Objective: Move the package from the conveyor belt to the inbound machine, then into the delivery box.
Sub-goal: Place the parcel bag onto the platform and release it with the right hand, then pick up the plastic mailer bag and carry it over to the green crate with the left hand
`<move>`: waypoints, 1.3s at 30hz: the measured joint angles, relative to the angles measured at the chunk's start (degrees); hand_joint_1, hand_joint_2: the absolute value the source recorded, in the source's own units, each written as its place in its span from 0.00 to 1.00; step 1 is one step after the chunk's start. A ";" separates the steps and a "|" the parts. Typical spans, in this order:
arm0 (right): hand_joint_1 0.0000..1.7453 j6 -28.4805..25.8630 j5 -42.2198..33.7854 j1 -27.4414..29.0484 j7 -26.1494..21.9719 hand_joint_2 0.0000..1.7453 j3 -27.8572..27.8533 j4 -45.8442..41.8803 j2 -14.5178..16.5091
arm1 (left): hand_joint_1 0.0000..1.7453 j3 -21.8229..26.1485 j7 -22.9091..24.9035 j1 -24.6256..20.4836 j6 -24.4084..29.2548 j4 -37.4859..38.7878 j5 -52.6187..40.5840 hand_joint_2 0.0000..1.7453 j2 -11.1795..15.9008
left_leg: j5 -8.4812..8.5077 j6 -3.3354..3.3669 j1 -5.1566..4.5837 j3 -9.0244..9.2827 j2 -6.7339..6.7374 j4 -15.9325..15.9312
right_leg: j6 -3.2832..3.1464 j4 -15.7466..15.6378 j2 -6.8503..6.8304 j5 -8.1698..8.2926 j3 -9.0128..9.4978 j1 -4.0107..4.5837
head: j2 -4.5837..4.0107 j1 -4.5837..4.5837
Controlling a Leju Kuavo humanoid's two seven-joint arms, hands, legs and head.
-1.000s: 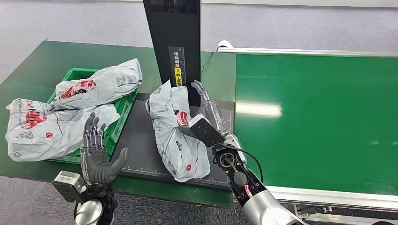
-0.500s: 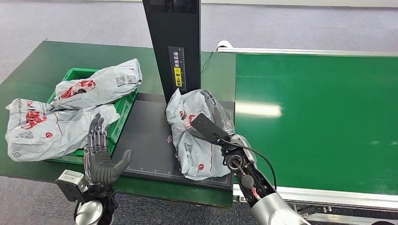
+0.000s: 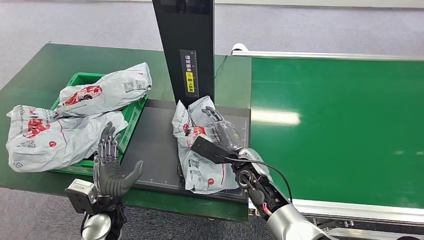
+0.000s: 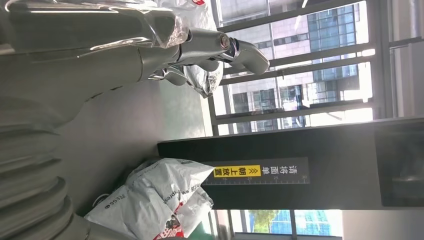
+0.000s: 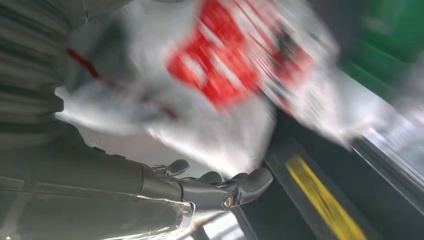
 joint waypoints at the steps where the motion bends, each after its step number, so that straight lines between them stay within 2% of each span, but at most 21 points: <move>1: 0.00 -0.99 -1.38 0.40 -2.44 1.00 -0.79 -1.16 0.02 | 0.00 0.02 -0.08 0.01 -0.01 0.00 -0.04 1.00 0.00 | 0.00 0.00 0.00 0.00 0.00 0.00 | 0.00 0.00 0.00 0.00 0.00 0.00 | 0.00 0.01; 6: 0.00 -3.92 -7.48 2.72 -10.54 1.00 -4.90 -7.64 0.10 | 0.00 0.05 -0.58 0.04 -0.01 0.02 -0.15 1.00 -0.01 | 0.00 0.00 0.00 0.00 0.00 0.00 | 0.00 0.00 0.00 0.00 0.00 0.00 | 0.00 0.02; 12: 0.00 -4.84 -12.51 4.76 -14.22 1.00 -8.17 -12.87 0.14 | 0.00 0.09 -0.75 0.07 -0.02 0.02 -0.15 1.00 -0.02 | 0.00 0.00 0.00 0.00 0.00 0.00 | 0.00 0.00 0.00 0.00 0.00 0.00 | 0.00 0.02; 15: 0.00 -3.60 -15.14 5.82 -13.58 1.00 -9.03 -14.58 0.05 | 0.00 0.11 -0.48 0.13 -1.59 0.03 0.70 1.00 -0.02 | 0.00 0.00 0.00 0.01 0.01 0.00 | 0.00 0.00 0.01 0.00 0.00 0.00 | 0.00 0.02; 18: 0.00 -1.34 -17.76 7.38 -12.51 1.00 -10.03 -15.77 -0.24 | 0.00 0.14 0.36 0.28 -5.40 0.11 3.11 1.00 -0.01 | 0.00 0.00 0.00 0.01 -0.01 0.00 | 0.00 -0.01 0.00 0.00 0.00 0.00 | 0.00 0.01; 24: 0.00 3.42 -23.93 12.29 -14.35 1.00 -13.58 -19.16 -1.35 | 0.00 0.28 1.75 0.06 -9.20 0.69 4.41 1.00 0.03 | -0.02 0.01 0.00 0.00 -0.03 0.00 | 0.01 -0.02 -0.01 -0.01 -0.01 0.00 | 0.00 0.02; 32: 0.00 9.02 -27.51 20.18 -14.29 1.00 -19.70 -27.23 -2.58 | 0.00 -0.35 4.16 -3.35 -9.15 2.95 0.67 1.00 0.03 | -0.03 0.01 0.00 0.00 -0.03 0.00 | 0.01 -0.03 -0.01 -0.01 -0.01 -0.01 | 0.00 0.01; 39: 0.00 9.95 -27.00 23.12 -13.72 1.00 -23.80 -30.40 -2.75 | 0.00 -2.84 6.60 -8.12 -6.84 5.89 -4.59 1.00 -0.12 | -0.02 0.01 0.00 0.01 0.02 0.00 | 0.00 -0.03 0.01 0.00 0.00 -0.01 | 0.00 0.00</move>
